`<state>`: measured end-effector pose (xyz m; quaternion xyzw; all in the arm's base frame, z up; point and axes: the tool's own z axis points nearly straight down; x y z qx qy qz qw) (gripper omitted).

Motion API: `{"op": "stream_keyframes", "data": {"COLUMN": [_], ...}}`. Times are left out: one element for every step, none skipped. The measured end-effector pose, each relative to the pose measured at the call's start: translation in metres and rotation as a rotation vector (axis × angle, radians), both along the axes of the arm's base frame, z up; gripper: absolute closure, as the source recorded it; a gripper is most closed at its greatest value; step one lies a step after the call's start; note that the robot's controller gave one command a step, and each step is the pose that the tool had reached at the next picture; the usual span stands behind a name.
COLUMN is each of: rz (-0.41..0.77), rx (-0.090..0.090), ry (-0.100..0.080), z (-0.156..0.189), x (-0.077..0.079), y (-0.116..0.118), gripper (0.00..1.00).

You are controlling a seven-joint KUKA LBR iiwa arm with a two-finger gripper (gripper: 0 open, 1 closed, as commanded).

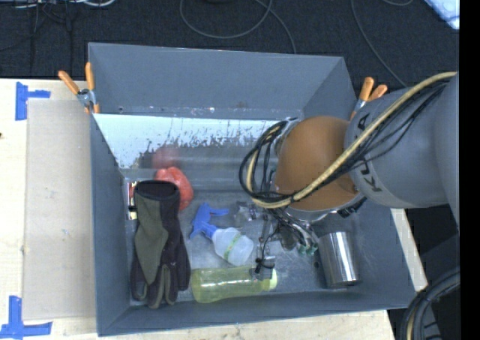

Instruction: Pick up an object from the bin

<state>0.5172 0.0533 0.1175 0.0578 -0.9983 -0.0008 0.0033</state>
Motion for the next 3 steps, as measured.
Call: {"op": "stream_keyframes", "data": {"rz": [0.130,-0.110,0.078], "rx": [0.000,0.000,0.001], "ry": [-0.001,0.000,-0.012], "z": [-0.001,-0.014,-0.027], "x": [0.010,0.018,0.021], "y": [0.015,0.017,0.008], "gripper": [0.00,0.00,0.00]}}
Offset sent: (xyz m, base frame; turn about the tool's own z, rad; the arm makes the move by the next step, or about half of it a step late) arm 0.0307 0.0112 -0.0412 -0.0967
